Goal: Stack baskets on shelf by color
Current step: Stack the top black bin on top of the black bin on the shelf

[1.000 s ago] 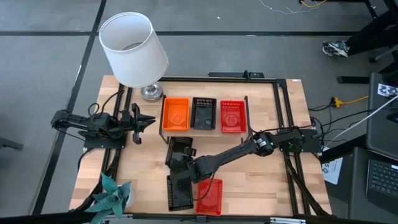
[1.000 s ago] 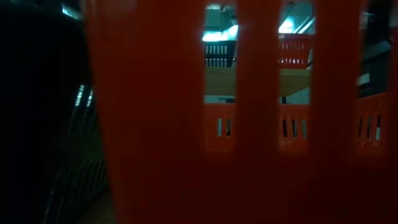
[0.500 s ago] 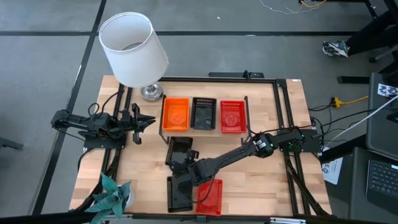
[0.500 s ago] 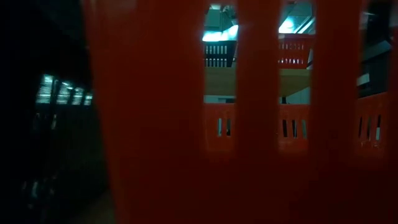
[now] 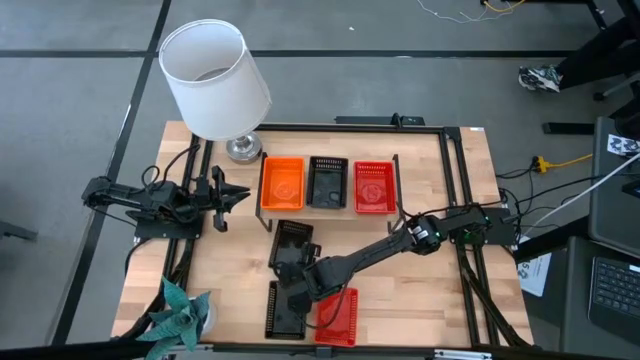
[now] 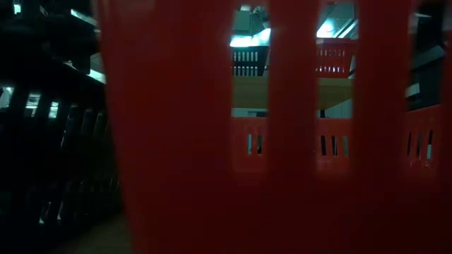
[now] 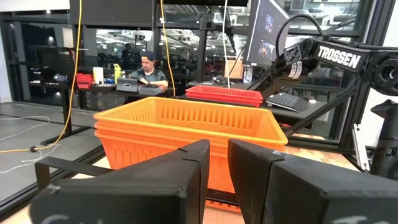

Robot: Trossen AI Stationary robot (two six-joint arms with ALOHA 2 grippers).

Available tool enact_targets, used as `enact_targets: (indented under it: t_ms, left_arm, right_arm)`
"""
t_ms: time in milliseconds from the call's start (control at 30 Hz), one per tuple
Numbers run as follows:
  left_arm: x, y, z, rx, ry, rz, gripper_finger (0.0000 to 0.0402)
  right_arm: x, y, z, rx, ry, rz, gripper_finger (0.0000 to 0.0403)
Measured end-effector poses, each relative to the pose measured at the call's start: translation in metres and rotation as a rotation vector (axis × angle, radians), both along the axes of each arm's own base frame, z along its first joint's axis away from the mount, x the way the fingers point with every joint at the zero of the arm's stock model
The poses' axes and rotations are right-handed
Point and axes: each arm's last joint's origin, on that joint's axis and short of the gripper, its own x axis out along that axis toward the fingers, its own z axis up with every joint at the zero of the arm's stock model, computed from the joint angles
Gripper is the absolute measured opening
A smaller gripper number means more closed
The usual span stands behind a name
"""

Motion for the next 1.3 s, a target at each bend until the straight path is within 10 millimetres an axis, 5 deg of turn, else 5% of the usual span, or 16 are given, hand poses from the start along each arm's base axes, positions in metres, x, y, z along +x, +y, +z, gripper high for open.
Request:
enact_targets:
  t_ms: [400,800,1100,1300]
  left_arm:
    - [0.000,0.000,0.000,0.000,0.001,0.000,0.0050]
    - [0.000,0.000,0.000,0.000,0.000,0.000,0.0050]
    - [0.000,0.000,0.000,0.000,0.000,0.000,0.0050]
    - [0.000,0.000,0.000,0.000,0.000,0.000,0.0050]
  right_arm:
    - [-0.019,0.009,0.045,-0.027,-0.047,-0.009,0.0002]
    - [-0.050,0.042,0.092,0.311,0.015,0.194,0.0002]
    - [-0.103,0.046,0.174,0.151,-0.189,0.211,0.0002]
    - [-0.155,0.028,0.226,-0.223,-0.336,0.110,0.0002]
